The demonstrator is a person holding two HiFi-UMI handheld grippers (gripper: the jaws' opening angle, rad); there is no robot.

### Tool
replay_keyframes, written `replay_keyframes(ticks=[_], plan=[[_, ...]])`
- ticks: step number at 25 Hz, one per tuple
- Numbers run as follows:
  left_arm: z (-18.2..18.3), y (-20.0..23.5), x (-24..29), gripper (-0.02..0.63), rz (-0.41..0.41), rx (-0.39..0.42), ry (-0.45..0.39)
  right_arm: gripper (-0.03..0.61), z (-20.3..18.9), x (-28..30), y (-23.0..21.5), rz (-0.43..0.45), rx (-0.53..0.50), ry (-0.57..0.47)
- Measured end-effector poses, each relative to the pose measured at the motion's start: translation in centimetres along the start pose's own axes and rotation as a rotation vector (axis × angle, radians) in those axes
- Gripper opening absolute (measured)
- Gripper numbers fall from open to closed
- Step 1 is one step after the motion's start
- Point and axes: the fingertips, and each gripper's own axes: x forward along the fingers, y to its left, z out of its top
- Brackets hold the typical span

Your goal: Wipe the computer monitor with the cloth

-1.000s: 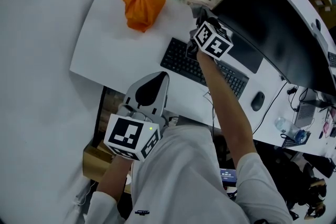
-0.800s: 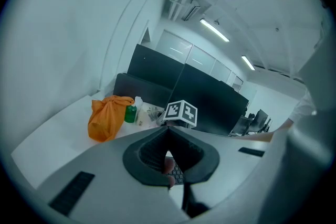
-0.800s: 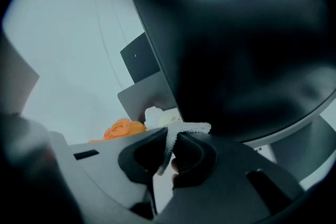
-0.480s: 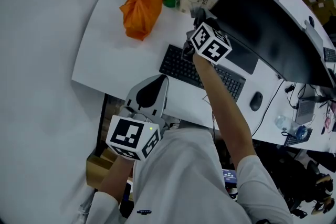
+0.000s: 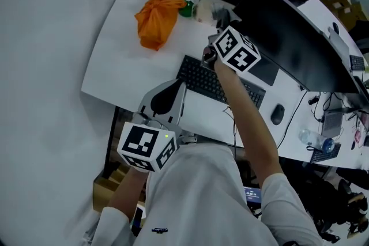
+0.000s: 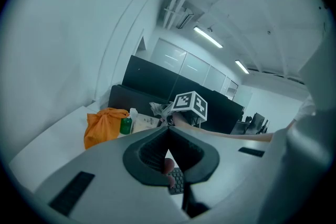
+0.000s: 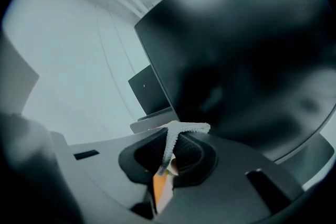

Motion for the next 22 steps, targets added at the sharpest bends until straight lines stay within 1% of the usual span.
replay_keyframes(ticks=[5,9,14,16,22], plan=[[1.3,-0.3,-0.5,0.014,-0.005,0.019,-0.029,0.023,2.3,-0.6,1.2,0.006,0.012,-0.039],[1.9,-0.6,-0.8,0.014,-0.009,0.032,-0.041,0.023,3.5,-1.0,1.7,-0.005,0.056,-0.065],[2.3,-0.8,-1.0,0.014,-0.017,0.045,-0.049,0.023,5.9,-1.5,2.8,-0.001,0.099,-0.115],[2.3,-0.9,-1.2,0.014,-0.016,0.046,-0.049,0.023,6.8,-1.9,3.3,0.005,0.123,-0.131],[2.8,-1.2,-1.4,0.014,-0.029,0.058,-0.057,0.023,10.7,-3.2,5.2,0.04,0.14,-0.194]])
